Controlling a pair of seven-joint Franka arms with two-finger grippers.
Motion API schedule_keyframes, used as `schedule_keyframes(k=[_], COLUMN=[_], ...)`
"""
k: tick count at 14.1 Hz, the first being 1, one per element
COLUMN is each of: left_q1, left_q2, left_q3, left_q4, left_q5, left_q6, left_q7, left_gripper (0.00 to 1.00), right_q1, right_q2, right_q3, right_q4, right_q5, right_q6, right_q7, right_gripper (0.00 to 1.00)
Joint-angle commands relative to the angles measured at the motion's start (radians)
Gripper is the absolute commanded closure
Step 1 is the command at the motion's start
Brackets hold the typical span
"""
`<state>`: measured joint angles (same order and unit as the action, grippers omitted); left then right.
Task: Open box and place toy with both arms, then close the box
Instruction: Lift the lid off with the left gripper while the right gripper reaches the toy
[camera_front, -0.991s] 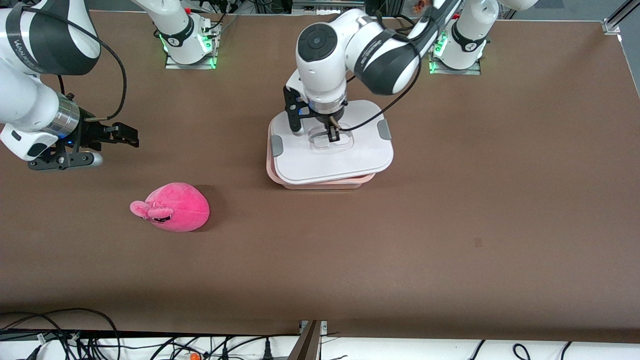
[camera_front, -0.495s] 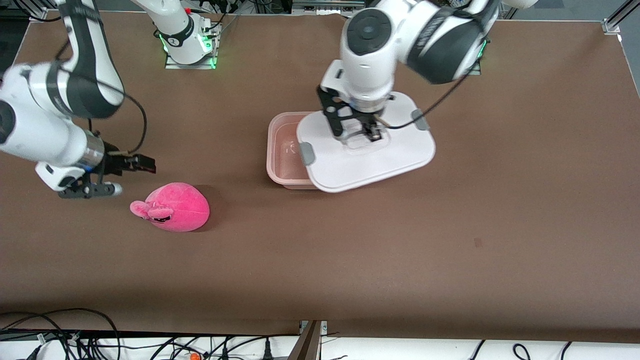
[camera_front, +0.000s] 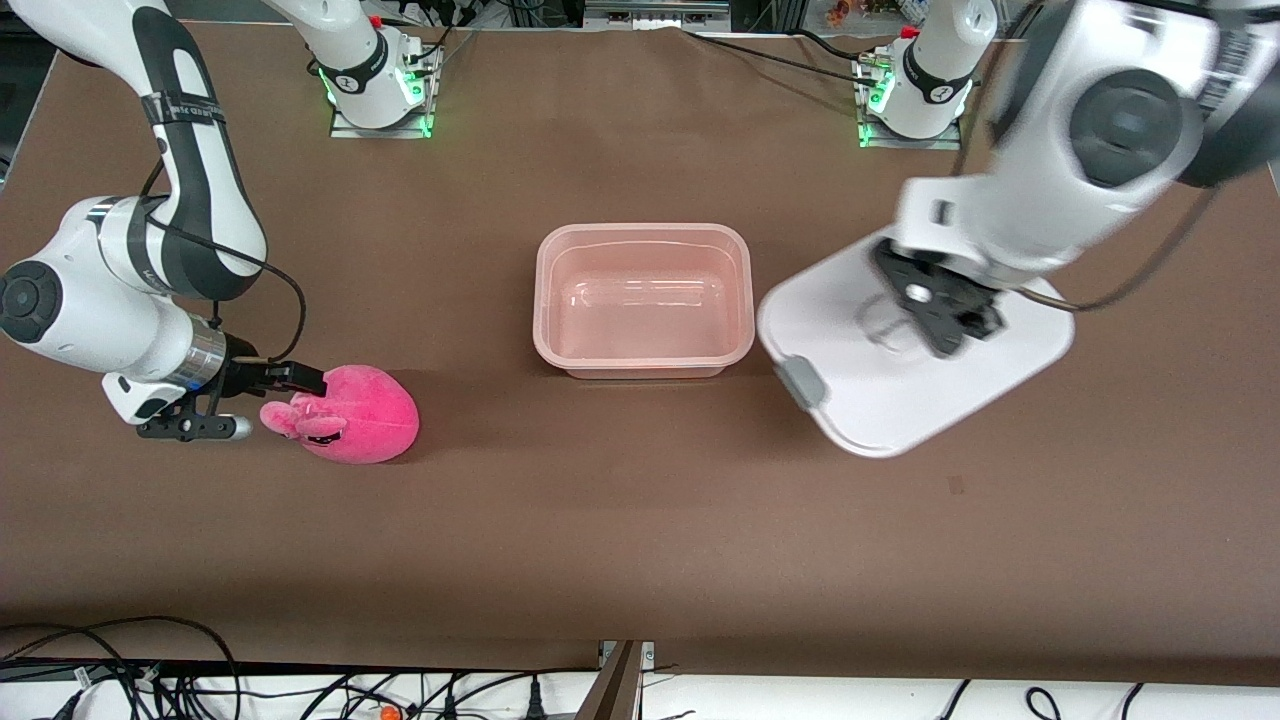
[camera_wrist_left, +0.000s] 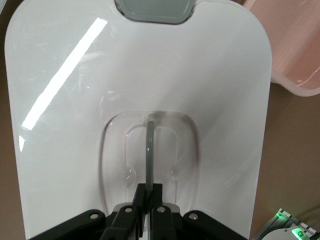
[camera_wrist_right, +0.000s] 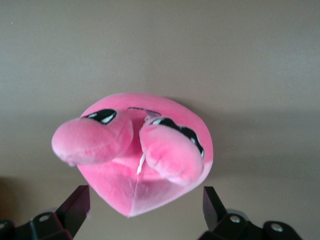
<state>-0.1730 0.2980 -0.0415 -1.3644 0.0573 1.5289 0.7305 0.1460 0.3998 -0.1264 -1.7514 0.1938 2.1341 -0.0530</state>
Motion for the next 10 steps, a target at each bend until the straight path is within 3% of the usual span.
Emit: schedule_keyframes(k=[1,6,8,9,10], left_q1=[0.169,0.354,0.381,0.397,0.409], left_q2=[-0.002,0.012,0.027,0.03,0.033], left_q3=[-0.02,-0.02,-0.018,-0.02,-0.018], left_q4=[0.008,0.001,0.004,0.004,0.005], left_q5=[-0.008,-0.008,-0.008,-0.01,-0.011], left_q6=[-0.018,-0.015,-0.015,-0.015,-0.015], left_q7=[0.072,0.268,0.288,0.306,0.328], left_gripper=[1.0,1.0,1.0,1.0,1.0], right_q1=[-0.005,0.003,0.003,0.003,0.003], right_q2=[0.031,0.079,0.079,0.079,0.079], right_q3=[0.007,0.014,0.014,0.014,0.016], right_q4=[0.016,-0.013,-0.026,-0.028,-0.028], right_q5=[0.019,0.053,0.053,0.053,0.052], right_q6=[0.042,0.116,0.127,0.125,0.121], right_q7=[-0.013,-0.013,-0.013,-0.015,-0.021], right_gripper=[0.0,0.02,0.23,0.54,0.79])
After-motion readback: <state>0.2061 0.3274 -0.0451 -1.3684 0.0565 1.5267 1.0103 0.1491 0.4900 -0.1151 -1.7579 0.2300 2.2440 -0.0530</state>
